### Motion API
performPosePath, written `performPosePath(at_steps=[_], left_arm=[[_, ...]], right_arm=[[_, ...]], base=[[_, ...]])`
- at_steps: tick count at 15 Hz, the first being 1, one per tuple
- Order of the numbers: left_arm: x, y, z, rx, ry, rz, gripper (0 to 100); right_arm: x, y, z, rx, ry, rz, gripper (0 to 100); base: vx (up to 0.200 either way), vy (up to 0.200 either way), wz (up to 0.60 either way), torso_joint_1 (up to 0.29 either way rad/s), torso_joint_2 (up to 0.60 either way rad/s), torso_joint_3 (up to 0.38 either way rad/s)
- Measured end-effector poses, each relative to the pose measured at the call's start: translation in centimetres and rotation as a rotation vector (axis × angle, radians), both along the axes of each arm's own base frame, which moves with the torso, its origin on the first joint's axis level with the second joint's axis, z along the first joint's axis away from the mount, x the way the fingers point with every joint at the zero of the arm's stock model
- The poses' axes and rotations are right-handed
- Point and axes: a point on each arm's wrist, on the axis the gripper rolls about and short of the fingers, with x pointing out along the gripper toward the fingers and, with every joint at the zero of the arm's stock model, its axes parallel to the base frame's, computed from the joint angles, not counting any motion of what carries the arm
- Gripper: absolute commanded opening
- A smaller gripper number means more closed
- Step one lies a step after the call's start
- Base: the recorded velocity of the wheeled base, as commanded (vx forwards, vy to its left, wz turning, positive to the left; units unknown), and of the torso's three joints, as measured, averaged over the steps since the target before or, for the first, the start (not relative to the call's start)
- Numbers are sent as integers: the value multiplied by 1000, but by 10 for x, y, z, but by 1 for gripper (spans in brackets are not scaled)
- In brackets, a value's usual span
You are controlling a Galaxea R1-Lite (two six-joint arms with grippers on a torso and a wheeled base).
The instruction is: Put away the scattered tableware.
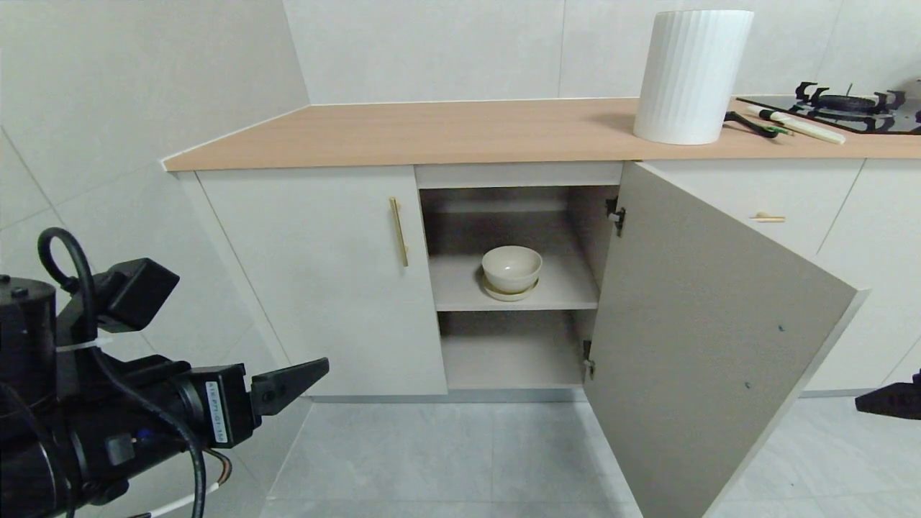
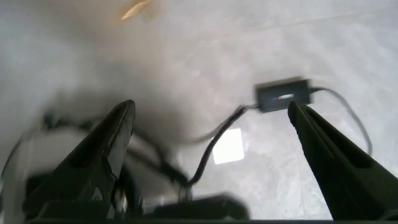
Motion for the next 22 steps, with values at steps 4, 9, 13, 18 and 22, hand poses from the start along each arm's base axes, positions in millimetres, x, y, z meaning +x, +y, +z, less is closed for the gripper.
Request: performPosePath(at_steps=[4, 9, 13, 18, 22], left_arm=[[0, 0, 0, 0, 1, 0, 100], [0, 0, -1, 1, 2, 0, 100], [0, 0, -1, 1, 2, 0, 100], [0, 0, 0, 0, 1, 1, 100], [0, 0, 0, -1, -2, 1, 100]], right_arm=[[26, -23, -1, 21, -107, -110, 100], [58, -31, -14, 118, -180, -216, 100], [66, -20, -22, 156, -151, -201, 100], [68, 2, -30, 193, -162, -130, 100], [65, 24, -34, 247, -148, -82, 100]], base=[[0, 0, 0, 0, 0, 0], [0, 0, 0, 0, 0, 0], [0, 0, 0, 0, 0, 0], [0, 0, 0, 0, 0, 0], [0, 0, 0, 0, 0, 0]])
